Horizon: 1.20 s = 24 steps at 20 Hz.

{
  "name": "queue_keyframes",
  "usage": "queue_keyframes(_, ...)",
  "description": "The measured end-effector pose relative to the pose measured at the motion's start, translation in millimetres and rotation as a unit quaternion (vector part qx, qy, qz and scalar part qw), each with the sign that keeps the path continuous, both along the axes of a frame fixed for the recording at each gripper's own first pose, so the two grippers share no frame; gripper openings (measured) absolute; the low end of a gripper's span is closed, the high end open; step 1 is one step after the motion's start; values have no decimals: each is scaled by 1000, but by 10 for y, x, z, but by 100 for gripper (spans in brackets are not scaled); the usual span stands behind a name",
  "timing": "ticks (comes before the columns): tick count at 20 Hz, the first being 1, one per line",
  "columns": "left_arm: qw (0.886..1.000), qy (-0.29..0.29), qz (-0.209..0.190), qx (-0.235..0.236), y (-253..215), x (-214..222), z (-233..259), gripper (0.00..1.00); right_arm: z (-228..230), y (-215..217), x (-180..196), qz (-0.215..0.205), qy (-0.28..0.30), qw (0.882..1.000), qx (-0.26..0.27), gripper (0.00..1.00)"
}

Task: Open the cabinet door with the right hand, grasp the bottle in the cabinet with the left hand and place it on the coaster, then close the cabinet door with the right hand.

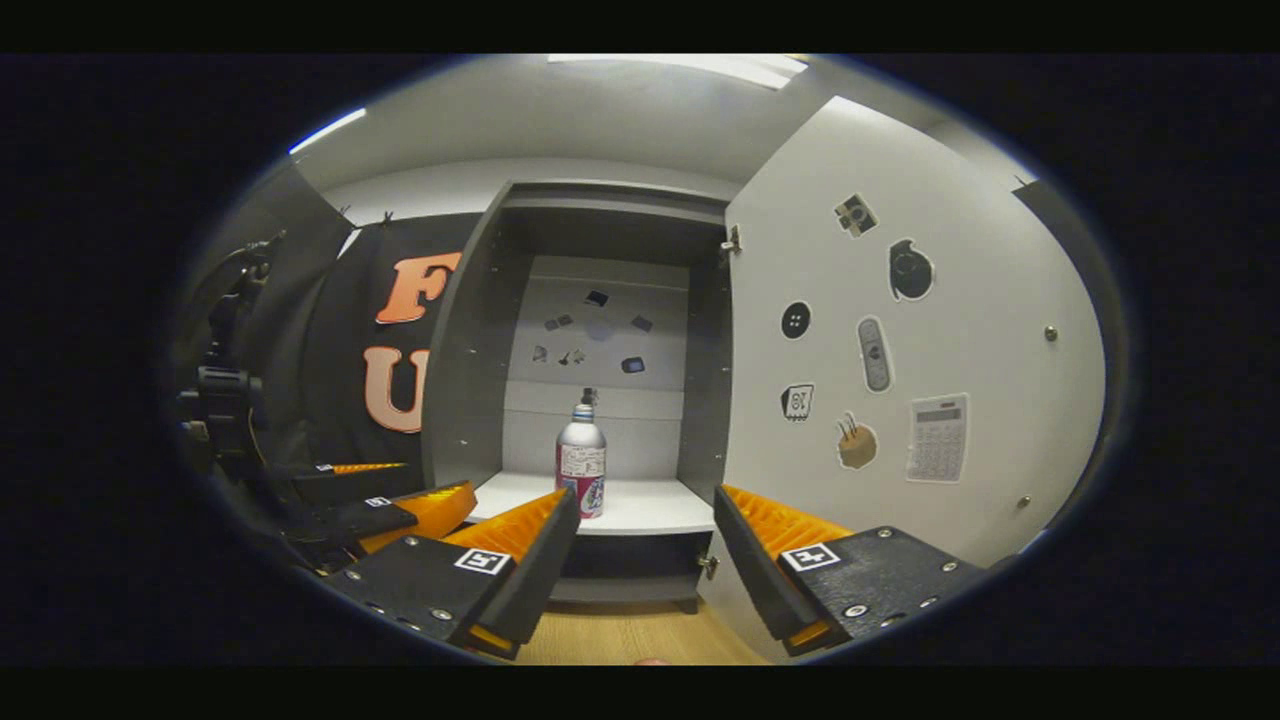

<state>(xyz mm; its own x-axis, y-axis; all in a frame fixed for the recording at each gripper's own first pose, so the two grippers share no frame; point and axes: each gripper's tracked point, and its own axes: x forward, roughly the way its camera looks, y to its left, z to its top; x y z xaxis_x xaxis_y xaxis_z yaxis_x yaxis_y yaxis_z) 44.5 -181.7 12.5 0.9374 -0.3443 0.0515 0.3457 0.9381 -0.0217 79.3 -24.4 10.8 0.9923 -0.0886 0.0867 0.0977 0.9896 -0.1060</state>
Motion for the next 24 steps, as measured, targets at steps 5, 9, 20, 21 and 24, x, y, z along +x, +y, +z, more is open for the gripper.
queue_keyframes(5,1000,-9,-12,-7,-295,321,33,95,-66,-233,189,2,1,1000,4,87)
queue_keyframes(9,999,-29,-27,5,-576,666,109,95,-169,-409,377,-13,10,1000,-2,87)
queue_keyframes(20,999,-32,-35,20,-919,1508,-62,95,-440,-505,597,-39,32,998,-29,95)
queue_keyframes(21,999,-32,-36,22,-930,1561,-71,95,-455,-504,609,-40,36,998,-29,95)
queue_keyframes(24,999,-24,-37,23,-998,1709,-140,95,-490,-478,621,-37,43,998,-31,95)
